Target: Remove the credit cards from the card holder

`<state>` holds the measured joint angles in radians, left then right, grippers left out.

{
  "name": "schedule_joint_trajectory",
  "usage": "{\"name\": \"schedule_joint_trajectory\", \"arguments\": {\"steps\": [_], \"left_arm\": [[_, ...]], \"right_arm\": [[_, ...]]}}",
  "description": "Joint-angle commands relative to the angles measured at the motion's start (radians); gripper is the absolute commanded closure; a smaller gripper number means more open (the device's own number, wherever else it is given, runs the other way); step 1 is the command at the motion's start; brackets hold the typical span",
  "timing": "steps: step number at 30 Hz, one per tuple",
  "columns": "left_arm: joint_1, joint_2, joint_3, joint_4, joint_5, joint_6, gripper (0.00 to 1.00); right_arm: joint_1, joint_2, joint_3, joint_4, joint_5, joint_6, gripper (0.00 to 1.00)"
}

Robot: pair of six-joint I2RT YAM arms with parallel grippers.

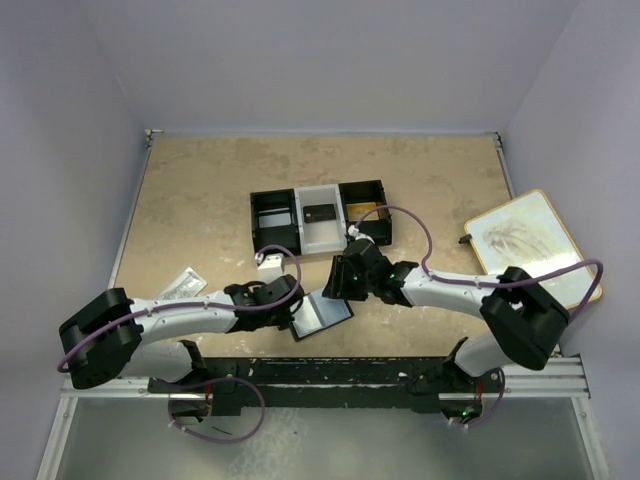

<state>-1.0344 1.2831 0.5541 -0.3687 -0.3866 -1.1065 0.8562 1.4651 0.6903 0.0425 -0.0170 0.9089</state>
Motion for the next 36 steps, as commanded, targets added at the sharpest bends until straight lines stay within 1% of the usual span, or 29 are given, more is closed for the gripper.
{"name": "schedule_joint_trajectory", "arguments": {"steps": [1,6,8,11,17,24,30,36], "left_arm": [[0.004,0.025,0.015,-0.009,-0.02,0.019,0.96],[0.004,0.035,0.022,-0.009,-0.021,0.025,0.98],[0.004,0.04,0.026,-0.007,-0.02,0.029,0.99],[0.004,0.045,0.033,-0.011,-0.023,0.033,0.99],[0.004,0.058,0.047,-0.013,-0.029,0.047,1.0],[0.004,0.068,0.069,-0.032,-0.055,0.063,1.0],[0.005,0.067,0.081,-0.044,-0.072,0.069,1.0],[0.004,0.079,0.103,-0.052,-0.083,0.088,1.0]], "right_arm": [[-0.002,-0.027,0.025,-0.064,0.042,-0.032,0.49],[-0.002,-0.013,0.009,-0.039,0.002,-0.038,0.5],[0.0,-0.019,0.009,-0.017,0.035,-0.044,0.51],[0.001,-0.057,-0.017,0.049,-0.003,-0.042,0.53],[0.001,-0.06,0.004,0.046,-0.056,-0.055,0.56],[0.001,-0.056,-0.009,0.124,-0.144,-0.05,0.58],[0.003,-0.071,0.012,0.04,-0.082,-0.038,0.57],[0.003,-0.094,0.029,-0.019,-0.066,-0.056,0.56]]}}
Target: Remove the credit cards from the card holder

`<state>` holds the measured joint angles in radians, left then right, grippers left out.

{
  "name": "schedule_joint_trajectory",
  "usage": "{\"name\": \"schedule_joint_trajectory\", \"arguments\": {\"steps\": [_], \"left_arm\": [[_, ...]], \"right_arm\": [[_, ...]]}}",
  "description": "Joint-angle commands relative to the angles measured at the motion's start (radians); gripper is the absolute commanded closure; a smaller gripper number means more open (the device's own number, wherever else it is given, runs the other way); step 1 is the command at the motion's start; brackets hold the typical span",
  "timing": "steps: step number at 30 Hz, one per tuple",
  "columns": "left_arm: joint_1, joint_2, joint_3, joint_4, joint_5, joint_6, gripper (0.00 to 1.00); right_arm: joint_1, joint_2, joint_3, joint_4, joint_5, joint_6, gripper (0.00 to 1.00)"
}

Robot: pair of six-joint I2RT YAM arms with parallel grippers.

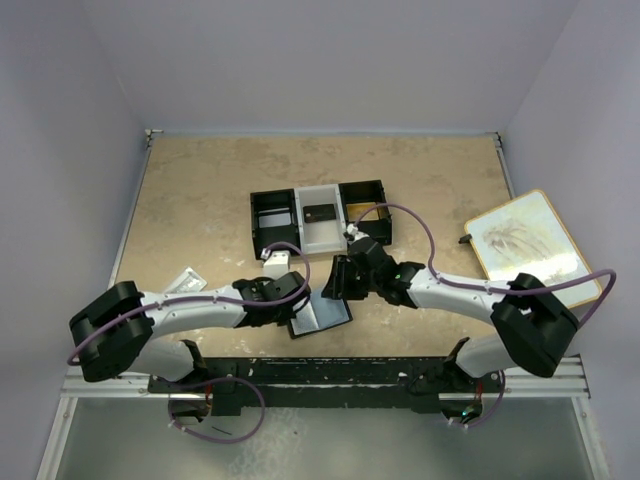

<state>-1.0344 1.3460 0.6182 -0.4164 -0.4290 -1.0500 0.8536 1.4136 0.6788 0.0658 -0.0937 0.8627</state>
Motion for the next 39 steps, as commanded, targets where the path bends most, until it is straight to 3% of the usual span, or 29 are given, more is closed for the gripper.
{"name": "schedule_joint_trajectory", "arguments": {"steps": [1,11,20,32,39], "left_arm": [[0.004,0.02,0.041,-0.003,-0.041,0.034,1.0],[0.004,0.03,0.048,-0.002,-0.04,0.038,1.0],[0.004,0.029,0.048,-0.009,-0.045,0.038,1.0],[0.005,0.027,0.048,-0.008,-0.045,0.039,1.0],[0.005,0.024,0.046,-0.012,-0.046,0.039,1.0]], "right_arm": [[0.005,-0.044,0.038,-0.042,0.01,-0.01,0.56],[0.007,-0.013,0.04,-0.018,-0.053,-0.027,0.52],[0.013,-0.064,0.051,-0.141,0.115,0.019,0.48],[0.013,0.01,0.008,-0.013,0.002,0.028,0.48],[0.014,0.059,0.028,-0.049,0.022,0.016,0.47]]}}
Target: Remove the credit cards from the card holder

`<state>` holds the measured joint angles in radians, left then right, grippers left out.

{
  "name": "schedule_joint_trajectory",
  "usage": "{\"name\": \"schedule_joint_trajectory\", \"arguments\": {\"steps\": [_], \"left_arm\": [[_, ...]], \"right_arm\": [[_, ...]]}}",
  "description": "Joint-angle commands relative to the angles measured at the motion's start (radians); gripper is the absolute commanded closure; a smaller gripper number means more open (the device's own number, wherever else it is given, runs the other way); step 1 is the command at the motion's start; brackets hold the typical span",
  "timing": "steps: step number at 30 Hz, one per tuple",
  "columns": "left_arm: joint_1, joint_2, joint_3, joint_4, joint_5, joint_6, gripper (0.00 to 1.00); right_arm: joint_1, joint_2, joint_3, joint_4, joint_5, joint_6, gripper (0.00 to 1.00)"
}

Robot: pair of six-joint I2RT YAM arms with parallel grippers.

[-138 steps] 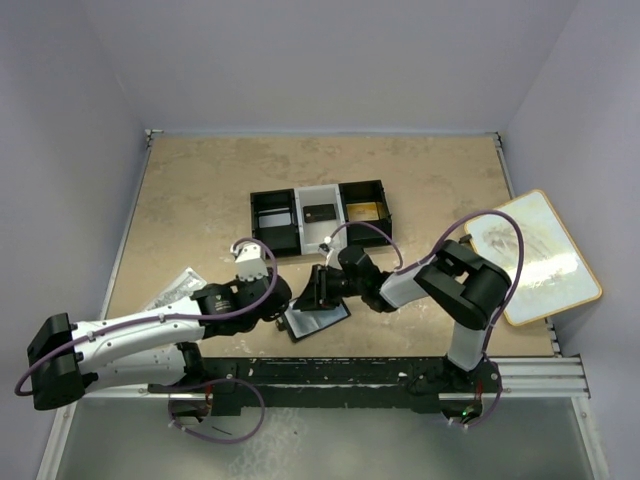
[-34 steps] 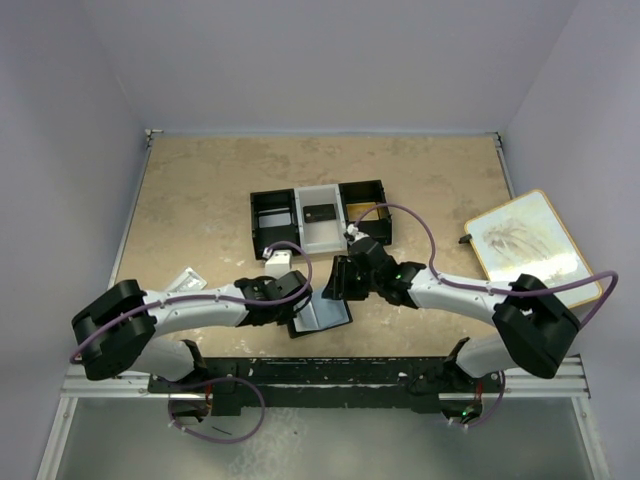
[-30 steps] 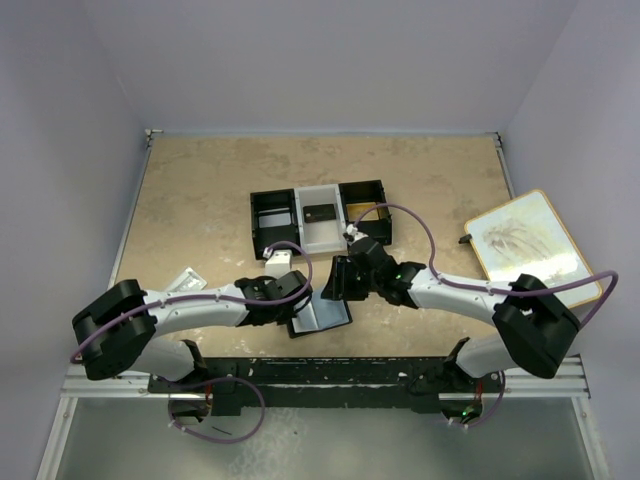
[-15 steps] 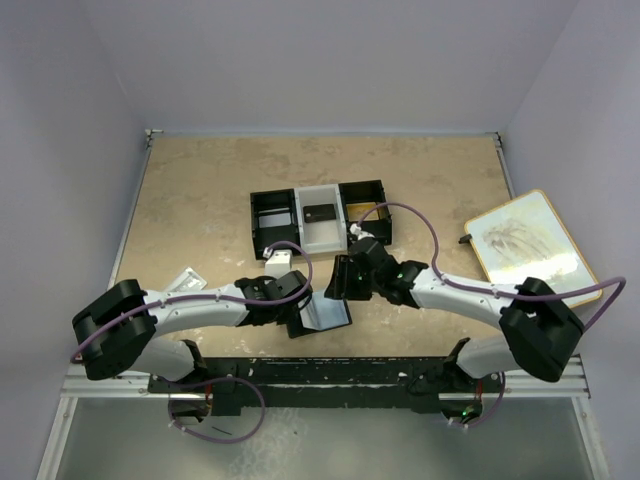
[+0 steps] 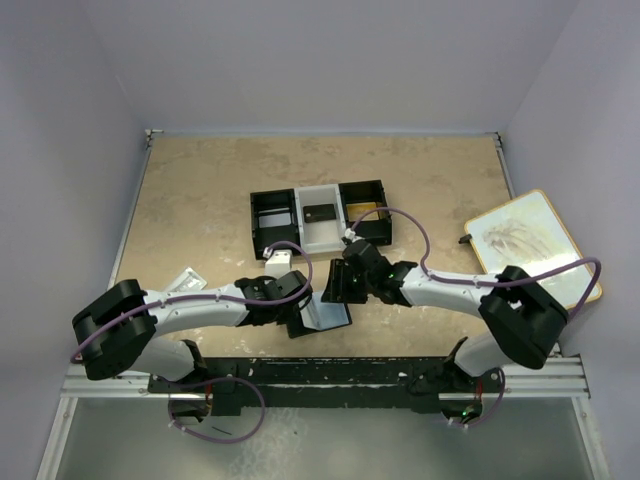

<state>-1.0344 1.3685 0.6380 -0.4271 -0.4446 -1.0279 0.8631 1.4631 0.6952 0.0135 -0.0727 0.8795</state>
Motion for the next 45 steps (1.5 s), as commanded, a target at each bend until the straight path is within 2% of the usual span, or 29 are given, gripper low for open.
{"name": "schedule_joint_trajectory", "arguments": {"steps": [1,6,16,30,38,45], "left_arm": [[0.005,0.001,0.026,-0.001,-0.031,0.017,1.0],[0.006,0.0,0.026,-0.001,-0.033,0.016,1.0],[0.005,0.001,0.025,0.0,-0.032,0.019,1.0],[0.005,-0.005,0.025,-0.002,-0.035,0.015,1.0],[0.005,-0.007,0.026,-0.009,-0.037,0.014,1.0],[0.005,-0.051,0.013,-0.023,-0.058,-0.003,1.0]], "right_arm": [[0.005,0.006,0.013,0.0,0.007,-0.001,0.47],[0.005,-0.031,0.012,-0.011,0.033,-0.001,0.46],[0.01,-0.028,-0.011,0.127,-0.091,-0.011,0.51],[0.012,-0.047,0.028,0.114,-0.15,-0.039,0.53],[0.019,-0.019,0.073,0.01,-0.086,-0.059,0.5],[0.027,-0.035,0.131,-0.152,0.087,-0.053,0.47]]}}
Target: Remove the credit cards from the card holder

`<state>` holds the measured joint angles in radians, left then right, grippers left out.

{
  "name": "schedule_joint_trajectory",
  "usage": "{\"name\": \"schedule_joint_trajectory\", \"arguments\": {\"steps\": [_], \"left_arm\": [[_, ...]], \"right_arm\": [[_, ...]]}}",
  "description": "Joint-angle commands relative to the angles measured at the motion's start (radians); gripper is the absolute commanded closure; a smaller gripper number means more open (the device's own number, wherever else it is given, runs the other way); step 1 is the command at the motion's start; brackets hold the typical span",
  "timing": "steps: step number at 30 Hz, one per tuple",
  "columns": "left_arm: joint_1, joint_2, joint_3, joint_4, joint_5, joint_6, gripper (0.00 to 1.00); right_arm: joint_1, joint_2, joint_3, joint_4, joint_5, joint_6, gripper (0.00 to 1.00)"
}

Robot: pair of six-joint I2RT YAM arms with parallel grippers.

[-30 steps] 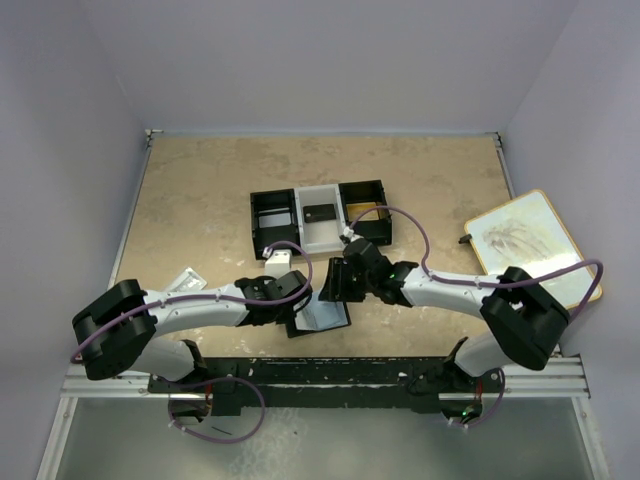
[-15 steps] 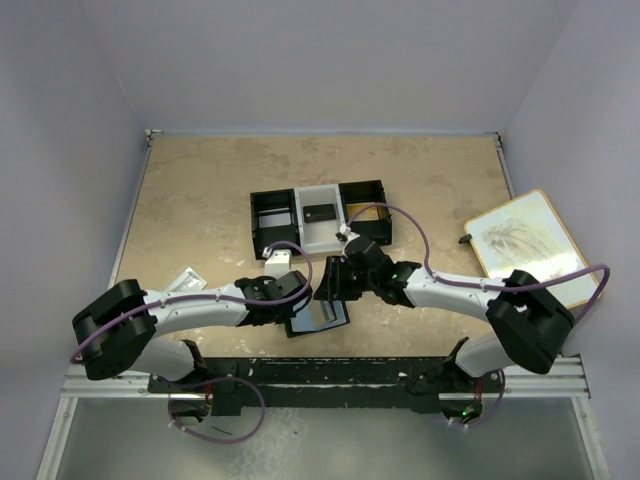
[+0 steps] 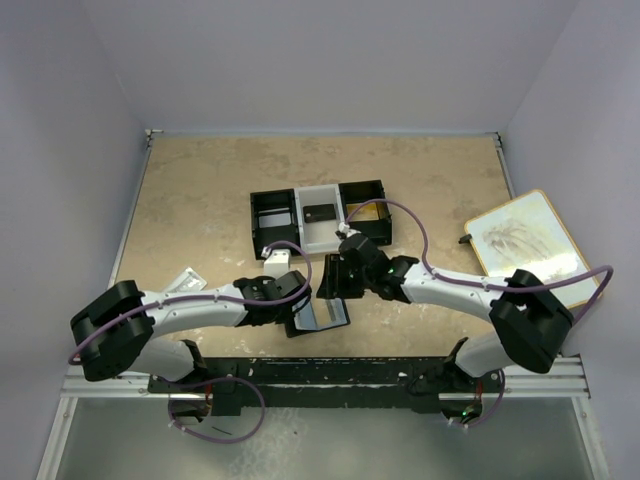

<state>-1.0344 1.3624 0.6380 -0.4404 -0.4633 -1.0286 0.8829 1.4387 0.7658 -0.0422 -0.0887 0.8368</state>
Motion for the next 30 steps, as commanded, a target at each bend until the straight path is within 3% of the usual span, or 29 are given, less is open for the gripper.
{"name": "schedule_joint_trajectory", "arguments": {"steps": [1,7,19,22,27,30], "left_arm": [[0.005,-0.047,0.013,-0.01,-0.04,-0.001,1.0],[0.005,-0.045,0.012,-0.01,-0.041,-0.001,1.0],[0.005,-0.081,0.001,-0.031,-0.065,-0.027,0.99],[0.005,-0.11,-0.003,-0.048,-0.081,-0.045,0.94],[0.01,-0.187,0.031,-0.121,-0.148,-0.061,0.85],[0.029,-0.225,0.047,-0.11,-0.163,-0.033,0.7]], "right_arm": [[0.008,-0.015,0.067,-0.111,0.114,-0.011,0.47],[0.042,0.012,0.092,-0.114,0.118,-0.015,0.49],[0.092,0.158,0.108,0.142,-0.126,-0.047,0.53],[0.098,0.199,0.128,0.132,-0.144,-0.058,0.55],[0.116,0.247,0.132,0.085,-0.097,-0.061,0.66],[0.124,0.245,0.11,0.088,-0.077,-0.049,0.72]]}}
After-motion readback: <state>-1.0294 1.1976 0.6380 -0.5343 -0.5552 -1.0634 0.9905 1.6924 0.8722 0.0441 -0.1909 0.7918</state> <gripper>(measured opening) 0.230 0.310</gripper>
